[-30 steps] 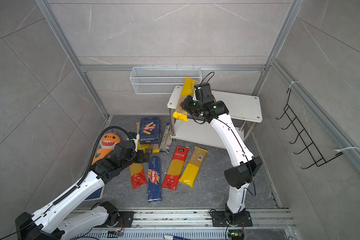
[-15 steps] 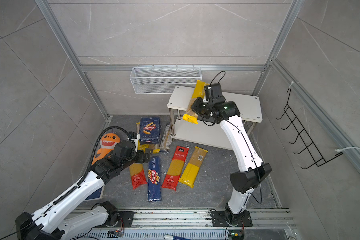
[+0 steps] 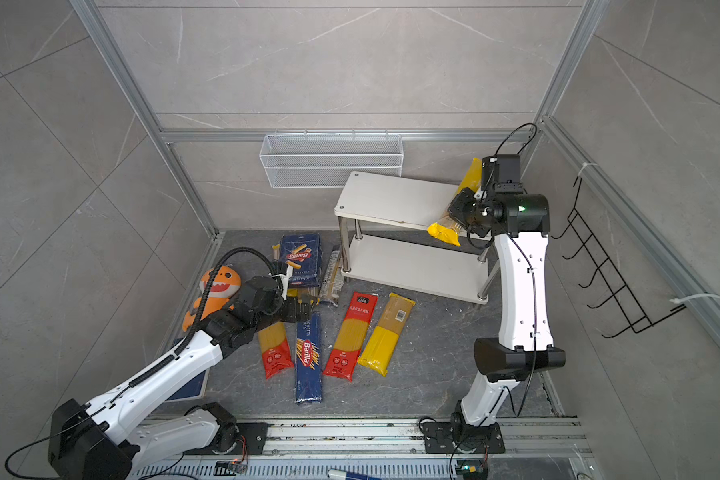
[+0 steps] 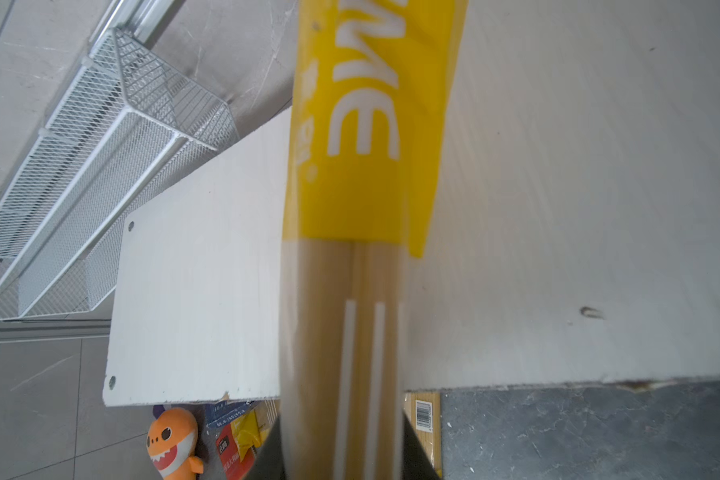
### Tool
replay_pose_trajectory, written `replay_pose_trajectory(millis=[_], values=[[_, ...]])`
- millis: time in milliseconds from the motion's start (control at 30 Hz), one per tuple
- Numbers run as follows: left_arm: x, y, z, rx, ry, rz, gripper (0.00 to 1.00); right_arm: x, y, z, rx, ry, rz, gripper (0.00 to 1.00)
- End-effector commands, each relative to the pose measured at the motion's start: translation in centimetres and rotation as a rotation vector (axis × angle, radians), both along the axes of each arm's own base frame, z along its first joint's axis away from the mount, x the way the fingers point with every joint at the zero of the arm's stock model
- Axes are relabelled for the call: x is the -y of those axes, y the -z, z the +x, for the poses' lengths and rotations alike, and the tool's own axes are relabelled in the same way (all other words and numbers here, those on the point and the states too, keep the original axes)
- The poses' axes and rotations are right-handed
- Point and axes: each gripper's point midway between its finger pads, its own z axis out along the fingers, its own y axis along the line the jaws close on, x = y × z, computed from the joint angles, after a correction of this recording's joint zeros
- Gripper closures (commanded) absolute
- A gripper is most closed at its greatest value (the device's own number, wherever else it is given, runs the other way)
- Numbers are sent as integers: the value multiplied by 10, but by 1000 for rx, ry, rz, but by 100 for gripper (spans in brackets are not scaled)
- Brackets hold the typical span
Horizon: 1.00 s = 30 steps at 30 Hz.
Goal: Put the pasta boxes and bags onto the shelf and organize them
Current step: 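Lower the yellow bag upright onto the shelf top with the right gripper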
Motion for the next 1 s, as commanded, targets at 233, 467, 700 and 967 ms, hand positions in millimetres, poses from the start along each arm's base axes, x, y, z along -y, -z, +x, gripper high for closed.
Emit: replay_pose_trajectory(millis=[233, 467, 700, 967], values=[[14, -31, 8, 74, 40, -57, 0, -77, -13, 15, 108, -221, 131, 98], [10, -30, 5, 68, 31, -51, 0, -129, -23, 34, 148, -292, 229, 97], [4, -31, 2, 76, 16, -40, 0, -183, -24, 39, 146, -388, 285, 97], [1, -27, 0, 72, 13, -28, 0, -213, -26, 48, 148, -427, 335, 95]])
